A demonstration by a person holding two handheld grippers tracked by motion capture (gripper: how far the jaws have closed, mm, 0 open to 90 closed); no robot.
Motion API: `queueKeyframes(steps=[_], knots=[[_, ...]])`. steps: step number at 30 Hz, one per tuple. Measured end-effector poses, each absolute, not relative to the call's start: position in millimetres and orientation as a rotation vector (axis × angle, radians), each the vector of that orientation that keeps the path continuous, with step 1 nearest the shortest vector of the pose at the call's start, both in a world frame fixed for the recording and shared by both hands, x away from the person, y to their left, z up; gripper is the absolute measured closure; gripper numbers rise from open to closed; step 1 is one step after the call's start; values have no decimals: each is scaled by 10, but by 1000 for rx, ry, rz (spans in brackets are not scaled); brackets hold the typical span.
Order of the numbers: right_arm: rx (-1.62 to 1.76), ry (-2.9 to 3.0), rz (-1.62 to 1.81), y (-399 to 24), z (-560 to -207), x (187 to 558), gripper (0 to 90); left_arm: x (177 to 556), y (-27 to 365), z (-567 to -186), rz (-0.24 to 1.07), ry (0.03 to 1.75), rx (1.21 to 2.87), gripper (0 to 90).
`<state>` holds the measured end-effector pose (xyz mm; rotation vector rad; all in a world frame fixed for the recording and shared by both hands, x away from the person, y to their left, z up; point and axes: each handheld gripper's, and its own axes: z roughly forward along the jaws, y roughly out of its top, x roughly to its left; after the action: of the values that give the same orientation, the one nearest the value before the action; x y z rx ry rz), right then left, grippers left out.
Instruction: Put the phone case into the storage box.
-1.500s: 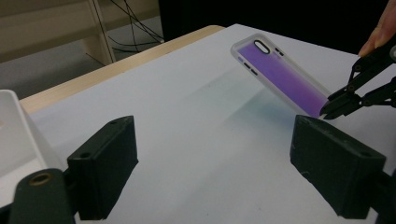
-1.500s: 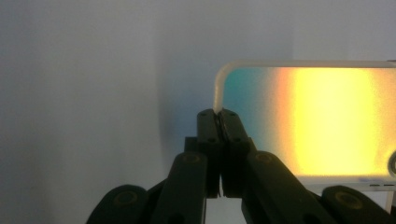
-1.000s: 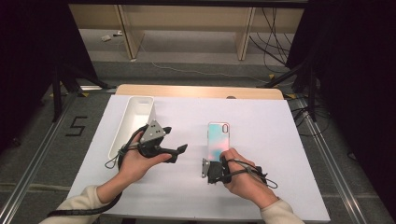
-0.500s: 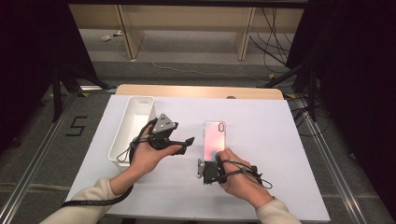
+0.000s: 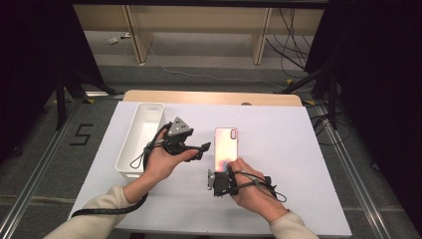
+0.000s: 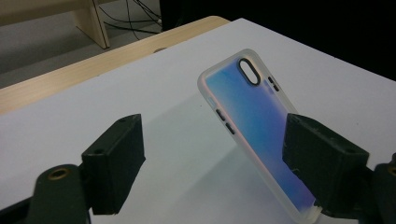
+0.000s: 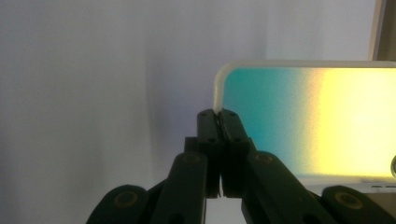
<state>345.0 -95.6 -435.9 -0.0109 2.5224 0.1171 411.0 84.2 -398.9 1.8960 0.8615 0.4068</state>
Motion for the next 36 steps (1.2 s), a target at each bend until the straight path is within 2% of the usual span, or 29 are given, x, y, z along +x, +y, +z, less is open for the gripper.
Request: queueKeyframes(steps=[19,36], knots=[[-13,2507,119,-925,-4361,3459,893,4170,861,-4047,395,884,1914,235],[-101,2460,110,-851,-4339,3497,893,4231,729,-4135,286,975,1920,334]])
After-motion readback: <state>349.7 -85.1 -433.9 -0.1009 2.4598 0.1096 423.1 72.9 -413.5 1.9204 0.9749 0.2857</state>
